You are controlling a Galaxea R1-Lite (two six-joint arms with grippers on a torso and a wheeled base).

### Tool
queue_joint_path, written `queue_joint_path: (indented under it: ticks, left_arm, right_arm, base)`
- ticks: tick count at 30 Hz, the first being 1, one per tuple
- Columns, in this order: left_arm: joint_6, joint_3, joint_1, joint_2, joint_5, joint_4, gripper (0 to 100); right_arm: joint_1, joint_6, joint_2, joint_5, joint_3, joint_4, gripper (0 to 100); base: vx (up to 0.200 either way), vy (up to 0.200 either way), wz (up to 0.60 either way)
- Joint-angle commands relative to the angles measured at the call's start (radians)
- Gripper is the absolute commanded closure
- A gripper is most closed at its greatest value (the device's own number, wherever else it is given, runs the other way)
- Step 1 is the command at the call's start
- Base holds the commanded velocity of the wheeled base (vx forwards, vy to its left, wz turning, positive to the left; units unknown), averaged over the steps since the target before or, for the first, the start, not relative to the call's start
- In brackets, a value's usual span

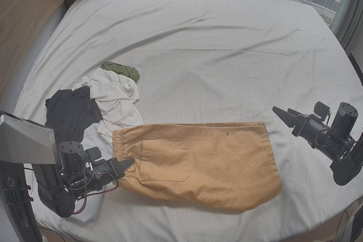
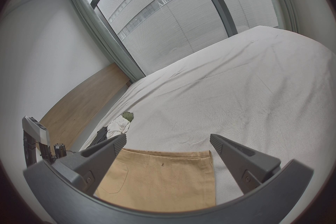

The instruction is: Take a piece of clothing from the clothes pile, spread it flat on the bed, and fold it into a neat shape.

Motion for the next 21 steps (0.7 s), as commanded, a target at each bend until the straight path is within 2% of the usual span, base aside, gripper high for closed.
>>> queue_joint_path:
  ticks: [1,16,21]
  left_arm:
    - [0.001,0.01,0.014,-0.006,-0.01,-0.001,100]
    - [0.023,0.031,0.061,-0.046,-0.032,-0.001,100]
    - [0.02,0.024,0.052,-0.078,-0.047,0.001,100]
  right_arm:
    - [0.003,0.0,0.005,0.0,0.006,-0.001,0]
    - [0.037,-0.007,0.024,0.0,0.014,-0.003,0]
    - [0.038,-0.009,0.025,0.0,0.014,-0.003,0]
  base:
    - [0.0,0.0,0.0]
    - [0.0,0.0,0.0]
    - [0.0,0.0,0.0]
